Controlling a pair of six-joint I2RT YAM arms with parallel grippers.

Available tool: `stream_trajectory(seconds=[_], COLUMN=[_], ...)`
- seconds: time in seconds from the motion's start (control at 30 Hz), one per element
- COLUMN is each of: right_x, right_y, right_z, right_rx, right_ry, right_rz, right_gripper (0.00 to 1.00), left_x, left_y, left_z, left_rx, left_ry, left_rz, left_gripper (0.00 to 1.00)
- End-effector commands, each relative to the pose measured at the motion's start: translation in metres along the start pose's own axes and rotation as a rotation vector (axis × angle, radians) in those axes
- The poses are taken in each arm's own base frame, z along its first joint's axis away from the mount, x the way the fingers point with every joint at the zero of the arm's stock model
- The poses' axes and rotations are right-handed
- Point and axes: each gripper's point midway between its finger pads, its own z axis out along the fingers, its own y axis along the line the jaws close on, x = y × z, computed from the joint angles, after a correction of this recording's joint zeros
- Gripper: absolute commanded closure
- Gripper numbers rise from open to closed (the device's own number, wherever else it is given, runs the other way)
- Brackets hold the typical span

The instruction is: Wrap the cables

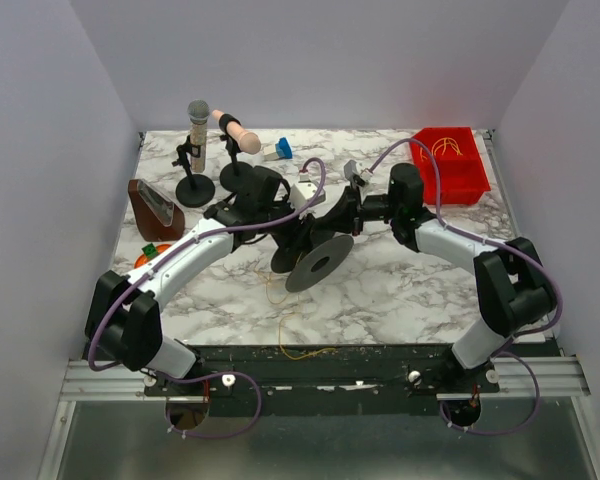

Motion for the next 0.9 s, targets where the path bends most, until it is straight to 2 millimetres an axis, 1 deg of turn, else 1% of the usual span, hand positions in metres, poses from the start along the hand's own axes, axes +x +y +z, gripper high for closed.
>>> stream_trajectory(seconds=[0.0,0.1,0.13,0.2,0.3,0.33,0.37,0.4,0.43,0.47,0.5,0.57,0.6,0.63,0.73,0.8,0.83,0.87], right_x=[0.005,0.007,0.006,0.006,0.006,0.006,0.006,0.004,0.005,0.001,-0.002,-0.012,-0.018,-0.027,-0.057,-0.08,-0.092,-0.103], right_y=[-0.007,-0.005,-0.005,-0.005,-0.004,-0.004,-0.004,-0.005,-0.006,-0.009,-0.013,-0.019,-0.021,-0.02,-0.024,-0.025,-0.025,-0.026], right_z=[0.006,0.006,0.005,0.005,0.004,0.004,0.004,0.003,0.002,0.001,0.0,-0.003,-0.004,-0.006,-0.01,-0.017,-0.021,-0.026], right_rx=[0.015,0.012,0.014,0.015,0.018,0.018,0.021,0.025,0.033,0.058,0.084,0.135,0.15,0.163,0.228,0.289,0.327,0.366], right_ry=[-0.008,-0.008,-0.011,-0.009,0.006,0.013,0.02,0.024,0.033,0.037,0.044,0.053,0.054,0.048,0.03,0.009,-0.006,-0.019], right_rz=[0.027,0.026,0.022,0.018,0.017,0.023,0.04,-0.002,0.002,-0.002,-0.005,-0.021,-0.031,-0.049,-0.084,-0.122,-0.147,-0.166], right_gripper=[0.99,0.99,0.99,0.99,0.99,0.99,0.99,0.99,0.99,0.95,0.87,0.65,0.57,0.5,0.25,0.14,0.0,0.0], left_x=[-0.01,-0.006,-0.002,0.003,0.004,0.004,0.003,0.002,0.0,-0.003,-0.004,-0.014,-0.021,-0.026,-0.05,-0.064,-0.072,-0.08], left_y=[-0.005,-0.006,-0.005,-0.002,-0.002,-0.002,-0.003,-0.003,0.0,0.002,0.005,0.011,0.014,0.019,0.031,0.041,0.047,0.052], left_z=[0.008,0.012,0.015,0.019,0.022,0.022,0.022,0.021,0.02,0.018,0.016,0.008,0.004,-0.001,-0.02,-0.035,-0.045,-0.055], left_rx=[0.04,0.056,0.06,0.055,0.063,0.065,0.068,0.063,0.042,0.023,0.004,-0.042,-0.067,-0.098,-0.192,-0.264,-0.306,-0.34], left_ry=[-0.042,-0.026,-0.014,0.009,0.018,0.022,0.018,0.011,0.006,-0.007,-0.012,-0.035,-0.044,-0.05,-0.092,-0.116,-0.132,-0.149], left_rz=[-0.014,-0.028,-0.035,-0.049,-0.057,-0.065,-0.068,-0.068,-0.073,-0.076,-0.087,-0.093,-0.093,-0.094,-0.08,-0.068,-0.063,-0.061], left_gripper=[0.51,0.6,0.65,0.81,0.92,1.0,1.0,1.0,1.0,1.0,1.0,1.0,1.0,1.0,1.0,1.0,1.0,1.0])
